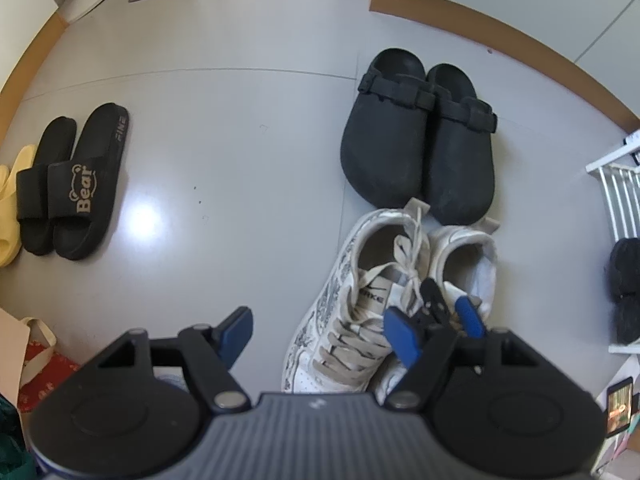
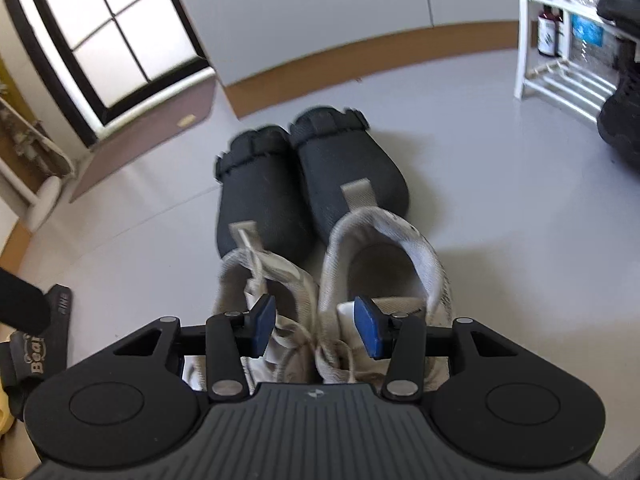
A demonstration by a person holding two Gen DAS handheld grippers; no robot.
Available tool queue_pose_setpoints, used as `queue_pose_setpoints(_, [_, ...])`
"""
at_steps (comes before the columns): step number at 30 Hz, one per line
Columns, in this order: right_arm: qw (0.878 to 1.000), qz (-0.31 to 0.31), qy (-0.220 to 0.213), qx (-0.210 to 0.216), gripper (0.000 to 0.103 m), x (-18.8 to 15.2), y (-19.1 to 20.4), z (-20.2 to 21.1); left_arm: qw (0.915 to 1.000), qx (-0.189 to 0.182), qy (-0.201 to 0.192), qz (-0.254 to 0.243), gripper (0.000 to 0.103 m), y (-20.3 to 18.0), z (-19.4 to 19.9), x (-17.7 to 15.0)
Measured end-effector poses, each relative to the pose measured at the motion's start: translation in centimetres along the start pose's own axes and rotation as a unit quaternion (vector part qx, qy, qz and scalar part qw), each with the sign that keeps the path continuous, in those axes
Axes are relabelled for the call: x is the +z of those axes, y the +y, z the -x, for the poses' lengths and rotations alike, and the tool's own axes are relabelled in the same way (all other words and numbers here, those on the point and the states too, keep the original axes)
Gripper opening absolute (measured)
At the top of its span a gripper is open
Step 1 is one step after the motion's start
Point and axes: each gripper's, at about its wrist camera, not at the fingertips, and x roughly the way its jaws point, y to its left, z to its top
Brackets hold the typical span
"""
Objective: Organize scattered shoes
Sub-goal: 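Close the right tool on both white sneaker heels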
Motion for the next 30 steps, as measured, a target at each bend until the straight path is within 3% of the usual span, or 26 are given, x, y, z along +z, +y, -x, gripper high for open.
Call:
queue_pose_setpoints(11, [0.998,0.038,-0.039,-0.034,0.041,-2.2,1.4,1.9,1.0000,-0.003,0.006,-0.005,0.075,-0.3,-0.2,0.0])
queue_pose_setpoints(26, [0.999,0.045,0.009,-0.015,0.041,-2.0,1.5,0.3,1.0000,-0.007,0.003,0.003,0.077,0.1,0.0,0.1])
queue_pose_setpoints(30, [0.997,0.072,0.021,-0.008,0.041,-2.3,1.8,-0.4,0.9999,-0.004,0.011,0.013,0.077,0.5,-0.5,0.2])
